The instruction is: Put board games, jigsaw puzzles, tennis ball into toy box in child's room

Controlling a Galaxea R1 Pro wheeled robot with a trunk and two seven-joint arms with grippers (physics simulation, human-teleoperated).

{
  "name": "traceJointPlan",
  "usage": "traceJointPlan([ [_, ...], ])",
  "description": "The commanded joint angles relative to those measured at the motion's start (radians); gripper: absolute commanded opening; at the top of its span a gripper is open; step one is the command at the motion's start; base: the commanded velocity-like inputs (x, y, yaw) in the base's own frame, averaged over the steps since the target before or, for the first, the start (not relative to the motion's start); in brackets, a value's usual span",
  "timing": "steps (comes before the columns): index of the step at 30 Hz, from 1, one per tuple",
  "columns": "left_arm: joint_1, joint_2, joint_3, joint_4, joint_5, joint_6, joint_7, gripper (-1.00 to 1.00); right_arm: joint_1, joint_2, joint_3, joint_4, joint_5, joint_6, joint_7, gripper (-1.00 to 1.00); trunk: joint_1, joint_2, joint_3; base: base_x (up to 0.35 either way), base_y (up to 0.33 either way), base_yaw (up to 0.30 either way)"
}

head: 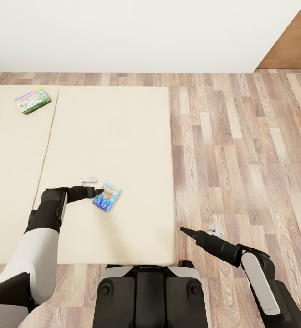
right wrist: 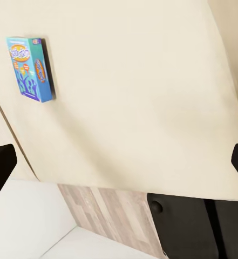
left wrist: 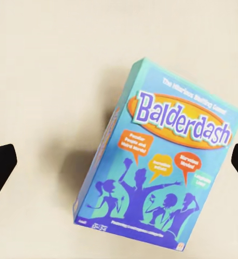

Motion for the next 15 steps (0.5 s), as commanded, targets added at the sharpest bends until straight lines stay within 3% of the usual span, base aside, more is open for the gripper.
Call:
traceJointPlan([
  [1,-0.002,-0.001,0.003,0.000,-0.009,0.002,-0.009,1.00,0.000,0.000,-0.002,0.000,0.007,0.005,0.008,1.00,0.001,-0.002,-0.001,0.000,0.000,0.000],
  [15,-0.007,-0.004,0.003,0.055,-0.010,-0.044,-0.008,1.00,0.002,-0.003,-0.007,-0.011,0.007,0.005,0.013,1.00,0.001,-0.002,-0.001,0.000,0.000,0.000],
])
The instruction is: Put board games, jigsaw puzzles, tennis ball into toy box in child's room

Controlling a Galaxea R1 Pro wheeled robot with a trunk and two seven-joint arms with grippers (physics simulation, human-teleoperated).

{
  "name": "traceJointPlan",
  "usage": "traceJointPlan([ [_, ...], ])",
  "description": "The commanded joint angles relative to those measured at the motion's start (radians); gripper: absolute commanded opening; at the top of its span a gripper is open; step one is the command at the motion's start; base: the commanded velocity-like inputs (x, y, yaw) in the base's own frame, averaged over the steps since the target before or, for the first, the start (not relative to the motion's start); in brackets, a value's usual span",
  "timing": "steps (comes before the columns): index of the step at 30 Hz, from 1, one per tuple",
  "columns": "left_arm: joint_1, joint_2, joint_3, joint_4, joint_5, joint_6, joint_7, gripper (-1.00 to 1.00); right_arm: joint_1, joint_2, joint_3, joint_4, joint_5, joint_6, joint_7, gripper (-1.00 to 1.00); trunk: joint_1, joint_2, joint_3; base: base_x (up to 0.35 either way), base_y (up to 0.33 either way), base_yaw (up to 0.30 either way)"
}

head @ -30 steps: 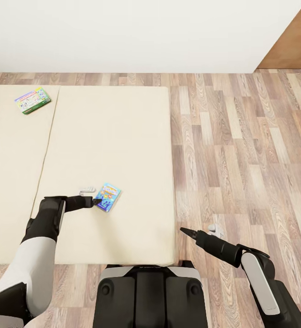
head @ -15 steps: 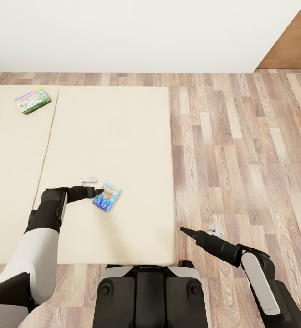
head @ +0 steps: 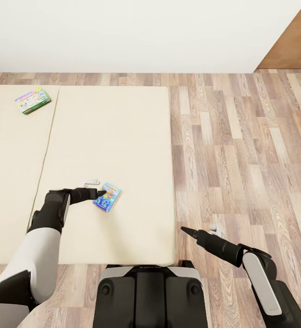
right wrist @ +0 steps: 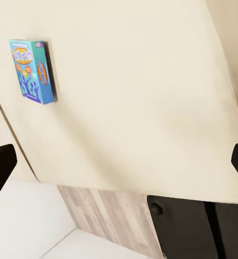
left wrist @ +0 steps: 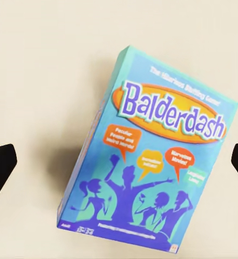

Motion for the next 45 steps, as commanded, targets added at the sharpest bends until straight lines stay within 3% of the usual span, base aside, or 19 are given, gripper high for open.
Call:
traceJointPlan([
  [1,-0.001,0.000,0.004,0.004,-0.009,-0.001,-0.009,1.00,0.000,-0.001,-0.003,-0.006,0.007,0.005,0.010,1.00,0.001,-0.002,-0.001,0.000,0.000,0.000],
  [14,-0.001,0.002,0.004,0.029,-0.009,-0.033,-0.008,1.00,0.001,-0.022,-0.011,-0.077,0.004,0.014,0.017,1.00,0.001,-0.002,-0.006,0.000,0.000,0.000],
  [45,-0.001,0.002,0.004,0.030,-0.009,-0.040,-0.010,1.00,0.000,-0.023,-0.012,-0.076,0.004,0.015,0.016,1.00,0.001,-0.002,-0.031,0.000,0.000,0.000],
])
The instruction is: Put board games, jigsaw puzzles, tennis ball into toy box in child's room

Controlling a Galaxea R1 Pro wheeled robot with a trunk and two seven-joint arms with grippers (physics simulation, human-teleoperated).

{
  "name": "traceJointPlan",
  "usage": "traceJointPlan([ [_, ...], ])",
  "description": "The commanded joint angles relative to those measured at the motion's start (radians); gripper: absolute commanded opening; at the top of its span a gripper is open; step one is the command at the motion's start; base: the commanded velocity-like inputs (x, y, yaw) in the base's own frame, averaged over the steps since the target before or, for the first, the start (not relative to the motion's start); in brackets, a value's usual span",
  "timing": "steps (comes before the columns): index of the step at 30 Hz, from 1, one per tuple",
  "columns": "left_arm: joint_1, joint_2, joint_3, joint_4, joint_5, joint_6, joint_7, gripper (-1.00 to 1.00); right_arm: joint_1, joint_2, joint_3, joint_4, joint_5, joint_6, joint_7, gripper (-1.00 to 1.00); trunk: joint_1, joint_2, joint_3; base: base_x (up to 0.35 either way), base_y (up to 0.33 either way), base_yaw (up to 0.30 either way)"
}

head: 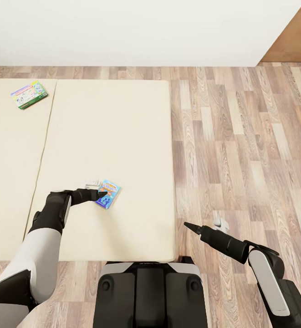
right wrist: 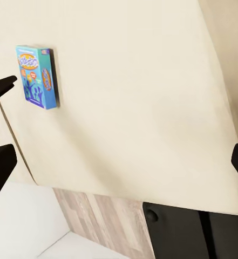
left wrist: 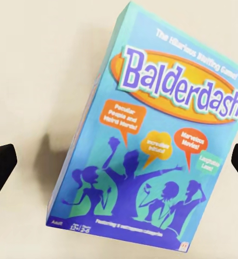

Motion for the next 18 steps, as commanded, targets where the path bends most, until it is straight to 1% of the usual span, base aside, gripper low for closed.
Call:
traceJointPlan([
  [1,-0.001,-0.001,0.004,-0.001,-0.008,0.003,-0.009,1.00,0.000,0.000,-0.001,0.000,0.007,0.005,0.008,1.00,0.001,-0.002,-0.001,0.000,0.000,0.000],
  [18,-0.001,-0.002,0.003,-0.001,-0.006,0.002,-0.013,1.00,0.000,0.000,-0.001,0.000,0.007,0.005,0.008,1.00,0.001,-0.002,-0.001,0.000,0.000,0.000],
])
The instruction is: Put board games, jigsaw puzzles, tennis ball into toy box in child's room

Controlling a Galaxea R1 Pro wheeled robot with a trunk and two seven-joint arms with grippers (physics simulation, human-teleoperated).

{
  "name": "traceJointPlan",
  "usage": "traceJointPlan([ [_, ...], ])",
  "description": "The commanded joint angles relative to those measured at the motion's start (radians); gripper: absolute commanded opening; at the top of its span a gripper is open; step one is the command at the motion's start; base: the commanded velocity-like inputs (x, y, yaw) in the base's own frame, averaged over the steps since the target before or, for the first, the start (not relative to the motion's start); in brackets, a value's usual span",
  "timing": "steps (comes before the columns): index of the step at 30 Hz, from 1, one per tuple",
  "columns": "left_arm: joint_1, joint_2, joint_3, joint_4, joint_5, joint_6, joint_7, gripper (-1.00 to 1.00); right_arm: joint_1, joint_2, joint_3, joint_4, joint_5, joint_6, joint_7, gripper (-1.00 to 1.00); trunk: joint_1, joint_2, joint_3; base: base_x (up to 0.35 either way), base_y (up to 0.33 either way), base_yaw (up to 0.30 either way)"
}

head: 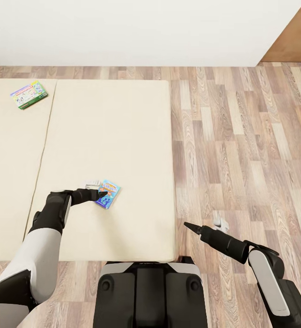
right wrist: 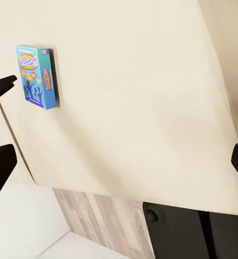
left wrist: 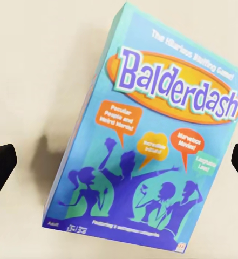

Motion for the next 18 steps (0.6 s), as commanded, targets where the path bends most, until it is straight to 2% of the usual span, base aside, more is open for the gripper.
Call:
traceJointPlan([
  [1,-0.001,-0.001,0.004,-0.001,-0.008,0.003,-0.009,1.00,0.000,0.000,-0.001,0.000,0.007,0.005,0.008,1.00,0.001,-0.002,-0.001,0.000,0.000,0.000],
  [9,-0.001,-0.001,0.003,-0.001,-0.008,0.004,-0.012,1.00,0.000,0.001,-0.001,0.000,0.007,0.005,0.008,1.00,0.001,-0.002,-0.001,0.000,-0.014,0.000],
  [18,-0.001,-0.002,0.003,-0.001,-0.008,0.004,-0.013,1.00,0.000,0.001,-0.001,0.001,0.008,0.005,0.008,1.00,0.001,-0.002,-0.001,0.000,-0.142,0.000],
])
